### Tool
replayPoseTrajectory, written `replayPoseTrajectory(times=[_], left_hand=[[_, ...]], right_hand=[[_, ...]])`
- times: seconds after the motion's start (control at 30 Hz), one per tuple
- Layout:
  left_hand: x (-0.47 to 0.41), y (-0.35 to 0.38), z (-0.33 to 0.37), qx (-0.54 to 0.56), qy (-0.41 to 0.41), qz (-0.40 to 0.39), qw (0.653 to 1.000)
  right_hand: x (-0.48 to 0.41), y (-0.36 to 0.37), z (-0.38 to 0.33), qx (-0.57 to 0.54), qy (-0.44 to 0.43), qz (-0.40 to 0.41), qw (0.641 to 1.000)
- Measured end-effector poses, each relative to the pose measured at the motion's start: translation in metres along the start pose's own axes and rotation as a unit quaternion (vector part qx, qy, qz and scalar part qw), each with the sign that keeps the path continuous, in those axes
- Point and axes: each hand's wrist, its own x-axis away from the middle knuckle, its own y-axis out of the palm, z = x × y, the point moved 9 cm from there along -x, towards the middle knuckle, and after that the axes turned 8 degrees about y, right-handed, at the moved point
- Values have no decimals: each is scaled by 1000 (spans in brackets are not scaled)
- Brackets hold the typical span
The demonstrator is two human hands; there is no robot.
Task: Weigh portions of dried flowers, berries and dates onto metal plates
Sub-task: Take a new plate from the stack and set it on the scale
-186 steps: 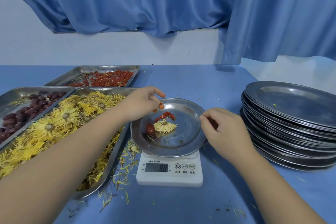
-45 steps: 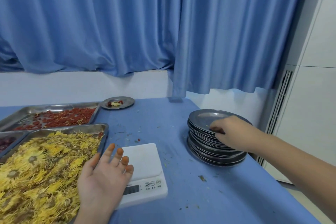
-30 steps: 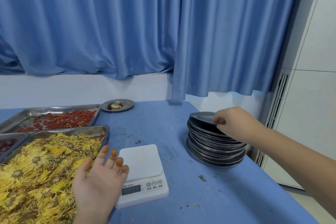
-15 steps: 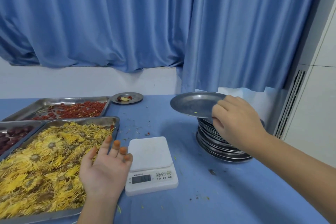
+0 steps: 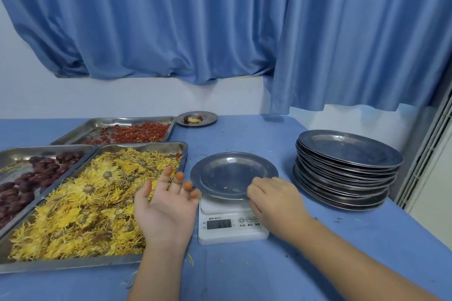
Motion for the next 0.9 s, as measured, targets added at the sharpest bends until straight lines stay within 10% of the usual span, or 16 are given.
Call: replayPoseTrajectory(times=[0.53, 0.9], left_hand=[[-1, -8, 1, -17, 8, 11, 1000], [-1, -6, 1, -59, 25, -3, 998]], right_hand=[[47, -8, 24, -138, 101, -60, 983], [68, 38, 37, -191, 200, -274, 921]])
